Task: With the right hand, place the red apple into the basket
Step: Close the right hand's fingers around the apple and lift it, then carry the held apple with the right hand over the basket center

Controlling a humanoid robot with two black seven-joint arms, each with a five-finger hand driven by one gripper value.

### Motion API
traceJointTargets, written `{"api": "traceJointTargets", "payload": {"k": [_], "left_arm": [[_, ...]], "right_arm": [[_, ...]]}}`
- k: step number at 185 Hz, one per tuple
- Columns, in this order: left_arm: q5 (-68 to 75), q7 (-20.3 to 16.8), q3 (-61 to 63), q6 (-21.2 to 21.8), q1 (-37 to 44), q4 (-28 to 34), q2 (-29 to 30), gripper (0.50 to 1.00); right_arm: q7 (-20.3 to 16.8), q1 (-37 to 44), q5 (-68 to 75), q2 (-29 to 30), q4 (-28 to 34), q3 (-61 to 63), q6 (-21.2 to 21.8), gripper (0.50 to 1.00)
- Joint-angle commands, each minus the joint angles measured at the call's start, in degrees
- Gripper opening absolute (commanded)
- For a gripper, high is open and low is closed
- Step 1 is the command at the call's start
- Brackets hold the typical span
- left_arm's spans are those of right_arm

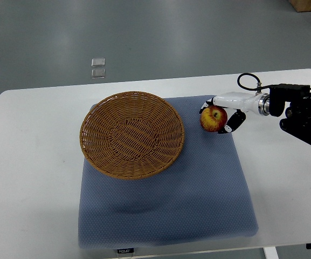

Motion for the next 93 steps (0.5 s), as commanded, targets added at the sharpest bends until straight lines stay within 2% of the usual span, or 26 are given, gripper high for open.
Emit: {"api": "traceJointTargets", "payload": {"k": [1,41,67,68,93], "left_arm": [[0.0,0.0,0.0,0.0,-0.1,0.0,0.0,1.0],[0.0,0.0,-0.1,0.0,-0.1,0.0,0.0,1.0],[0.0,0.0,0.0,0.0,-0.1,-0.2,0.0,1.0],[0.0,0.0,0.0,0.0,-0.1,-0.2,0.0,1.0],[0.0,0.0,-0.1,0.0,-0.1,-0.4,0.0,1.0]], "right_arm": [[0.1,1.6,0.1,0.1,0.1,0.3,-0.6,0.578],[0.7,5.7,0.7,0.2,0.9,0.4,-0.6,0.578],[1.2,9.9,0.8,2.3,0.9,0.2,0.0,0.582],[1.2,11.3,0.8,4.3,0.9,0.1,0.1,0.592],[1.3,14.1,0.4,9.9,1.0,-1.5,0.5,0.609]]}}
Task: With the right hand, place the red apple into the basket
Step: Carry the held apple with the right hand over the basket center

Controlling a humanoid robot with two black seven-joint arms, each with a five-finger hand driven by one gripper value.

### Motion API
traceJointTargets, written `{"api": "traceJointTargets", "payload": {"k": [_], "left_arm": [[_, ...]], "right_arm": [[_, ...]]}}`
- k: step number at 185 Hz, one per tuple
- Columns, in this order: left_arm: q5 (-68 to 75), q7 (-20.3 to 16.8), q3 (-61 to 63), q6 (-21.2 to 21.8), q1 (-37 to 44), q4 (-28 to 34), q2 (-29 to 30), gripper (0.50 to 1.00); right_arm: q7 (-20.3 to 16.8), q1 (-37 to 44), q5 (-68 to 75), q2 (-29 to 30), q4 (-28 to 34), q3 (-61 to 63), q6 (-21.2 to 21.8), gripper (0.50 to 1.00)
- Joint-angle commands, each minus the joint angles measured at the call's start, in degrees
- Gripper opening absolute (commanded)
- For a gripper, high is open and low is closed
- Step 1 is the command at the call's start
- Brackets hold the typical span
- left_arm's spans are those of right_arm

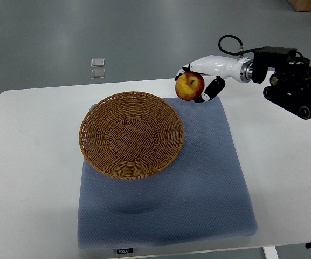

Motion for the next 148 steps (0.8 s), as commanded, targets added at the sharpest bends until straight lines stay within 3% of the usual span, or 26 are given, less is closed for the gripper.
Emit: {"api": "traceJointTargets", "payload": {"k": [1,26,32,59,116,124,133,134,138,148], "left_arm": [[0.0,0.0,0.0,0.0,0.0,-0.1,0.0,1.0],[0.0,0.0,-0.1,0.0,0.0,-0.1,0.0,1.0],[0.0,0.0,-0.1,0.0,0.0,-0.1,0.0,1.0],[0.0,0.0,-0.1,0.0,0.1,-0.1,0.0,1.0],[0.0,0.0,-0.1,0.0,0.1,-0.2,0.0,1.0],[0.0,0.0,-0.1,0.0,0.1,-0.3,0.0,1.0],[0.0,0.0,-0.1,0.0,0.1,-0.3,0.0,1.0],[0.0,0.0,-0.1,0.0,0.1,-0.4,0.0,1.0],[0.0,0.0,-0.1,0.0,0.1,-0.4,0.0,1.0],[0.1,0.0,-0.1,0.0,0.1,-0.4,0.0,1.0]], "right_arm": [[0.1,2.7,-0.3,4.5,0.0,-1.8,0.4,0.609],[0.9,5.0,-0.1,7.9,-0.1,-4.1,0.8,0.611],[2.0,6.4,0.0,11.8,-0.1,-5.7,1.0,0.613],[2.2,7.3,-0.3,17.4,-0.1,-8.4,1.3,0.625],[2.7,7.1,-0.4,17.7,-1.1,-13.5,1.2,0.666],[2.7,7.1,-0.4,17.7,-2.0,-14.9,1.2,0.701],[2.7,7.1,-0.4,17.7,-2.0,-14.9,1.2,0.701],[2.7,7.0,-0.4,17.7,-2.0,-15.0,1.2,0.731],[2.7,6.9,-0.4,17.7,-2.0,-15.1,1.2,0.748],[2.7,6.8,-0.4,17.7,-2.0,-15.4,1.2,0.754]]}}
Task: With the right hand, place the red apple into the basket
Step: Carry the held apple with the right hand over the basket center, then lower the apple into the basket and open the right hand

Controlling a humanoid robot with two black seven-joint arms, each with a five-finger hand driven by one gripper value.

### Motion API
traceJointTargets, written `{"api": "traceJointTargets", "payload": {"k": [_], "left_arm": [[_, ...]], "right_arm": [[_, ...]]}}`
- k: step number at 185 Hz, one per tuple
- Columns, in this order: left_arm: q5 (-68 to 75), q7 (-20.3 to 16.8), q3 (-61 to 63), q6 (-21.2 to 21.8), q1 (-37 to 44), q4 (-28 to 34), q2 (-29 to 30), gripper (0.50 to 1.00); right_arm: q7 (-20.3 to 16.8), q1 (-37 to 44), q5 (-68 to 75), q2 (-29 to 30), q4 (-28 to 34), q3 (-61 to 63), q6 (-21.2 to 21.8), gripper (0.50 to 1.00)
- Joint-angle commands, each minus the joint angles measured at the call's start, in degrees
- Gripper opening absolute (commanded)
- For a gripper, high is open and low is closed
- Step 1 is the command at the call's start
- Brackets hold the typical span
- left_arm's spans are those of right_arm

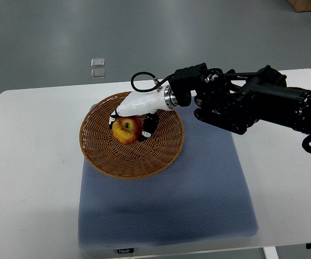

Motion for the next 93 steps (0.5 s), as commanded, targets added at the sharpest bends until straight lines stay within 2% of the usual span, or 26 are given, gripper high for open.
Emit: {"api": "traceJointTargets", "payload": {"k": [1,3,4,6,21,30,31,41,80,81,85,93], "left_arm": [[0.1,0.0,0.0,0.0,0.0,-0.1,0.0,1.0],[0.1,0.0,0.0,0.0,0.0,-0.1,0.0,1.0],[0.0,0.0,0.0,0.0,-0.1,-0.1,0.0,1.0],[0.1,0.0,0.0,0.0,-0.1,-0.1,0.0,1.0],[0.1,0.0,0.0,0.0,0.0,-0.1,0.0,1.0],[0.1,0.0,0.0,0.0,0.0,-0.1,0.0,1.0],[0.1,0.0,0.0,0.0,0.0,-0.1,0.0,1.0],[0.1,0.0,0.0,0.0,-0.1,-0.1,0.0,1.0],[0.0,0.0,0.0,0.0,0.0,-0.1,0.0,1.0],[0.0,0.0,0.0,0.0,0.0,-0.1,0.0,1.0],[0.0,0.0,0.0,0.0,0.0,-0.1,0.0,1.0],[0.0,0.0,0.0,0.0,0.0,-0.1,0.0,1.0]], "right_arm": [[0.0,-0.2,0.0,0.0,-0.1,-0.6,0.0,0.754],[0.0,-0.2,0.0,0.0,-0.1,-0.6,0.0,0.754],[-0.1,-0.2,0.0,0.0,-0.1,-1.7,-0.1,0.774],[-0.1,-0.2,0.0,0.0,-0.1,-1.8,-0.1,0.78],[-0.1,-0.3,0.0,0.0,-0.2,-2.4,-0.3,0.809],[-0.1,-0.3,0.0,0.0,-0.2,-2.4,-0.3,0.809],[-0.2,-0.4,-0.1,0.0,-0.1,-2.7,-0.3,0.825],[-0.2,-0.4,0.0,0.0,-0.1,-3.0,-0.3,0.846],[-0.4,-0.5,0.0,0.0,-0.1,-3.1,-0.7,0.862],[-0.4,-0.4,0.0,0.0,-0.1,-3.1,-0.7,0.88],[-0.4,-0.4,0.0,0.0,-0.1,-3.1,-0.7,0.895],[-0.4,-0.4,0.3,0.0,-0.1,-3.0,-0.7,0.903]]}}
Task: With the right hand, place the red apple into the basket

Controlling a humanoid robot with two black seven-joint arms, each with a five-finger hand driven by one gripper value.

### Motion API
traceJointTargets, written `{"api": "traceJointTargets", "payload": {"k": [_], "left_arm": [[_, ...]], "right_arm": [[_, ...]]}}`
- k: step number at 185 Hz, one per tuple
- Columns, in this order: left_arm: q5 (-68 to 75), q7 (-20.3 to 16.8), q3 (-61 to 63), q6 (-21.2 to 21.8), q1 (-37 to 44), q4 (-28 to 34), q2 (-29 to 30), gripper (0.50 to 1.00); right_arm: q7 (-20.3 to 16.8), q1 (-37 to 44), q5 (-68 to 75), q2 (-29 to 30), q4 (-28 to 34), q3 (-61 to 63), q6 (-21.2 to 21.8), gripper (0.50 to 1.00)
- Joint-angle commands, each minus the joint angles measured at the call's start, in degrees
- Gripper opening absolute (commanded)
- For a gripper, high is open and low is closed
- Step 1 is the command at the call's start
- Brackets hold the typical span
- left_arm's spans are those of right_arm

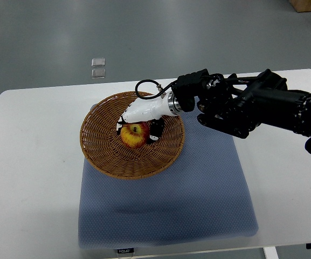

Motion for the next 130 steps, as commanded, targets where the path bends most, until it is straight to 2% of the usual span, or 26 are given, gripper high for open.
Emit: {"api": "traceJointTargets", "payload": {"k": [1,58,80,92,111,120,121,130], "left_arm": [[0.0,0.0,0.0,0.0,0.0,0.0,0.0,1.0],[0.0,0.0,0.0,0.0,0.0,0.1,0.0,1.0],[0.0,0.0,0.1,0.0,0.0,0.1,0.0,1.0],[0.0,0.0,0.1,0.0,0.0,0.1,0.0,1.0],[0.0,0.0,0.1,0.0,0.0,0.3,0.0,1.0],[0.0,0.0,0.1,0.0,0.0,0.3,0.0,1.0],[0.0,0.0,0.1,0.0,0.0,0.4,0.0,1.0],[0.0,0.0,0.1,0.0,0.0,0.4,0.0,1.0]], "right_arm": [[0.0,0.1,0.3,0.0,0.0,0.1,0.0,0.903],[0.1,1.4,2.1,0.0,0.1,1.0,0.4,0.911],[0.4,3.1,7.4,0.0,0.4,2.1,0.8,0.911],[0.3,3.2,11.5,0.0,0.9,3.7,2.3,0.911],[0.1,3.1,17.2,0.0,1.5,7.9,7.3,0.911],[0.1,3.1,17.2,0.0,1.5,7.9,7.3,0.911],[-0.3,3.0,19.9,0.0,1.5,10.9,9.0,0.911],[-0.6,2.5,21.9,0.0,1.5,13.0,9.9,0.911]]}}
